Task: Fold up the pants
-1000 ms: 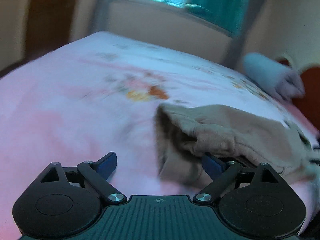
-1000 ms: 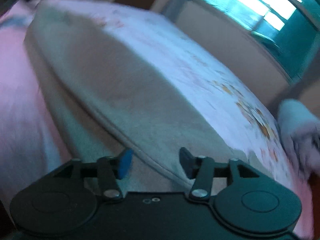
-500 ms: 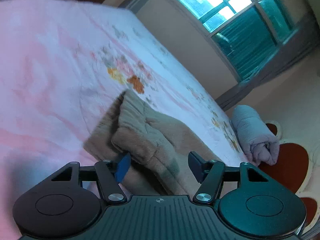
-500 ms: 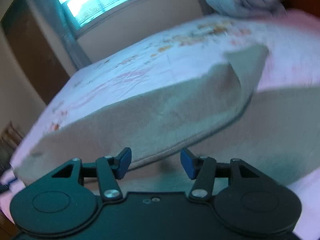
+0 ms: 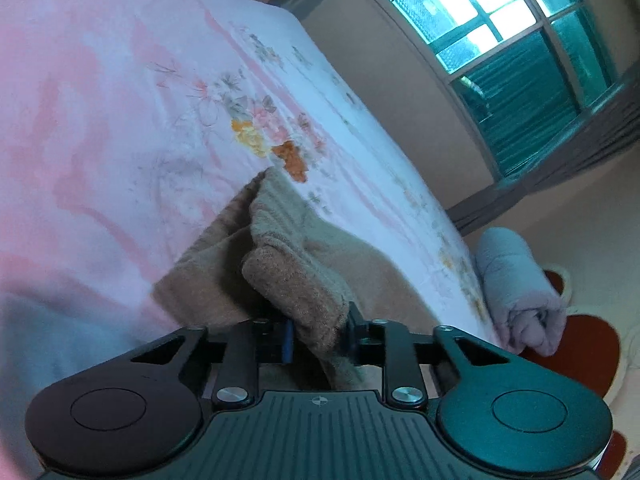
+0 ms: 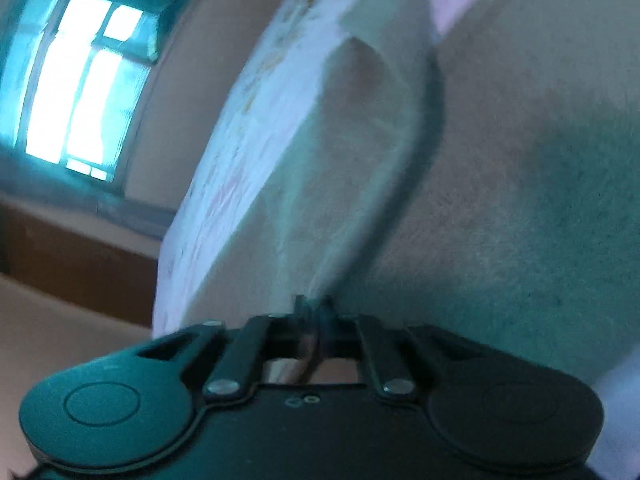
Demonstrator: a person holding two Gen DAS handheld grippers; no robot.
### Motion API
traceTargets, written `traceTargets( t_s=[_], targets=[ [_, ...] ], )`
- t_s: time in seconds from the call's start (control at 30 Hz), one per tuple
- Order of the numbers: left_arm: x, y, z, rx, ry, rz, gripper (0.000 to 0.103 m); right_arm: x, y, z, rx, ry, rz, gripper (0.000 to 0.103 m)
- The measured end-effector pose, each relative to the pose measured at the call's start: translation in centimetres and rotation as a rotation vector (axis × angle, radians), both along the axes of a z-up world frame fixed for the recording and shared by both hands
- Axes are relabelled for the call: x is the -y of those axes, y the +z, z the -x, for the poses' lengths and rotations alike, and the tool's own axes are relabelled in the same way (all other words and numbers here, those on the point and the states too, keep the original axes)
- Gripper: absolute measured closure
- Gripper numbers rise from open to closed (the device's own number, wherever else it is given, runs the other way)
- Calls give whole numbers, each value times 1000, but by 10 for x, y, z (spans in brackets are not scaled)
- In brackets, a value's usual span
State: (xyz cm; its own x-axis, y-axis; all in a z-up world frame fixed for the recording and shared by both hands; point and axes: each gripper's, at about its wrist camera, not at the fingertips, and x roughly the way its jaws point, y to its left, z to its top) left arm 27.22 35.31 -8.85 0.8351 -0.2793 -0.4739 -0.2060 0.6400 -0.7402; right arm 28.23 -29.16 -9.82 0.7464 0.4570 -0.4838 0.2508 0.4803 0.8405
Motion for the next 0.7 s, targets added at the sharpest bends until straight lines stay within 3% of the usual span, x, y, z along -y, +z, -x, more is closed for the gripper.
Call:
traceTargets(
  t_s=[0.1,0.27,0.33,0.4,0.43,0.5,0.53,0.57,0.63,0.7],
  targets=[
    [-6,22,-26,57,-33,27,81,-4,25,-11,79,51,52,103],
    [-18,82,-61,235,-91,67,81,-11,122,-15,338,87,189,103],
    [-23,85,-55,280,-125,84,81,-12,145,10,450,92,271,103],
    [-29,61,-39,221,-124,65,81,-18,138,46,499,124,360,103],
    [-31,42,-32,155,-131,47,81,-18,119,61,470,145,346,103],
    [-34,-2,-23,-21,-150,7,81,-27,67,68,267,220,395,103],
    [-33,-17,-20,-73,-158,-5,82,-29,40,68,152,237,399,103],
    [-32,-24,-15,-62,-148,5,82,-28,20,69,73,225,359,103],
    [-31,-22,-11,-34,-114,34,82,-29,20,67,95,192,338,103],
    [-25,-14,-15,-31,-119,-4,82,-32,26,61,104,188,352,103]
  ],
)
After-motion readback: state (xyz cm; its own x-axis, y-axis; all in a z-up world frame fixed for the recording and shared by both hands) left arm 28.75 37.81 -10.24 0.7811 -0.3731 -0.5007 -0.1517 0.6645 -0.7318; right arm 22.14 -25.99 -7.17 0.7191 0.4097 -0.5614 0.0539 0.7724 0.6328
